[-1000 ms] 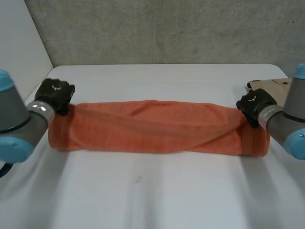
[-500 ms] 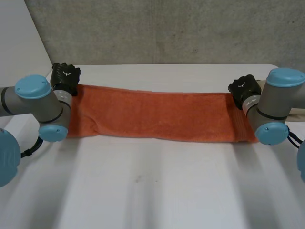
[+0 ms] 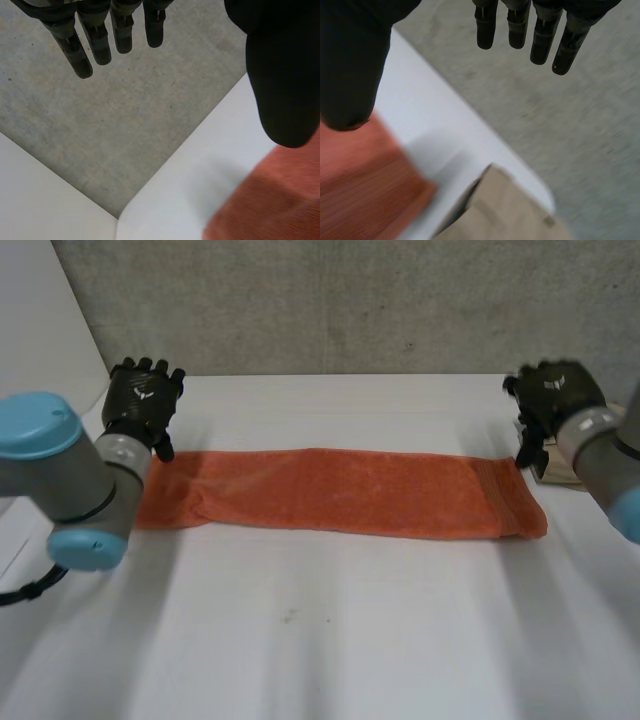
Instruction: Fold the laundry.
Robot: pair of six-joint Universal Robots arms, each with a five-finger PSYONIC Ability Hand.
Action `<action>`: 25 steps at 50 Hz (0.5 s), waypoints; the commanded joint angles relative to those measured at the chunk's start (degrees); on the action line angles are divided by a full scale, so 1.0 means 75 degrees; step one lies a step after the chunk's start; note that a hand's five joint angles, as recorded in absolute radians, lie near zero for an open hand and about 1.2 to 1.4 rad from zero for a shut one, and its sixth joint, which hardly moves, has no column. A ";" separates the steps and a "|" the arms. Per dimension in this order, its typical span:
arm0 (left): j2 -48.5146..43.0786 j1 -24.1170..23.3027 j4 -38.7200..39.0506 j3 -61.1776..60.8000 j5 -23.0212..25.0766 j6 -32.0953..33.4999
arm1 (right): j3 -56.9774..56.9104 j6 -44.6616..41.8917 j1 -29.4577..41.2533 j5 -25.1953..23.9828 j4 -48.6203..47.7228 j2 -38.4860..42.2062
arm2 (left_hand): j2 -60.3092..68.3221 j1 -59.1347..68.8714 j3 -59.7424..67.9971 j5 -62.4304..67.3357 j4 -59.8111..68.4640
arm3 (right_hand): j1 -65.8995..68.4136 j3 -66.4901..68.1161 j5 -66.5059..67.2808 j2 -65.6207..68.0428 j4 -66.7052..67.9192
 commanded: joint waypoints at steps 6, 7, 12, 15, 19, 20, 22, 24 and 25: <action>0.1208 -0.0074 -0.0010 -0.2220 0.0433 -0.1466 | 0.2980 0.0629 -0.0905 -0.1057 -0.0192 -0.0685 | -0.0240 -0.0126 -0.0291 -0.0358 -0.0224 | 0.1233 0.1144 0.0923 0.1095 0.0976; 0.1173 -0.0108 0.0013 -0.2267 0.0433 -0.1571 | 0.3131 0.0629 -0.0986 -0.1115 -0.0495 -0.0604 | -0.0240 -0.0126 -0.0291 -0.0358 -0.0224 | 0.1501 0.1412 0.1191 0.1363 0.1244; 0.1079 -0.0144 0.0014 -0.2279 0.0433 -0.1666 | 0.3121 0.0641 -0.1057 -0.1198 -0.1154 -0.0030 | -0.0240 -0.0126 -0.0291 -0.0358 -0.0224 | 0.2421 0.2332 0.2112 0.2283 0.2164; 0.1079 -0.0132 0.0014 -0.2291 0.0433 -0.1678 | 0.2993 0.0606 -0.1057 -0.1198 -0.1330 0.0334 | -0.0240 -0.0126 -0.0291 -0.0358 -0.0224 | 0.3452 0.3363 0.3142 0.3314 0.3195; 0.1067 -0.0121 0.0037 -0.2291 0.0433 -0.1678 | 0.2758 0.0559 -0.1057 -0.1198 -0.1366 0.0802 | -0.0240 -0.0126 -0.0291 -0.0358 -0.0224 | 0.5802 0.5713 0.5492 0.5664 0.5545; 0.1056 -0.0121 0.0037 -0.2291 0.0433 -0.1678 | 0.2712 0.0559 -0.1057 -0.1198 -0.1366 0.0873 | -0.0240 -0.0126 -0.0291 -0.0358 -0.0224 | 0.7031 0.6942 0.6721 0.6893 0.6774; 0.1032 -0.0121 0.0037 -0.2291 0.0433 -0.1678 | 0.2571 0.0524 -0.1069 -0.1105 -0.1366 0.0967 | -0.0240 -0.0126 -0.0291 -0.0358 -0.0224 | 0.9096 0.9007 0.8786 0.8958 0.8839; 0.1009 -0.0121 0.0037 -0.2291 0.0422 -0.1678 | 0.2594 0.0535 -0.1104 -0.1104 -0.1401 0.0909 | -0.0240 -0.0126 -0.0291 -0.0358 -0.0224 | 0.9099 0.9010 0.8789 0.8961 0.8842; 0.1009 -0.0121 0.0037 -0.2291 0.0422 -0.1678 | 0.2617 0.0536 -0.1151 -0.1116 -0.1412 0.0885 | -0.0240 -0.0126 -0.0291 -0.0358 -0.0224 | 0.9099 0.9010 0.8789 0.8961 0.8842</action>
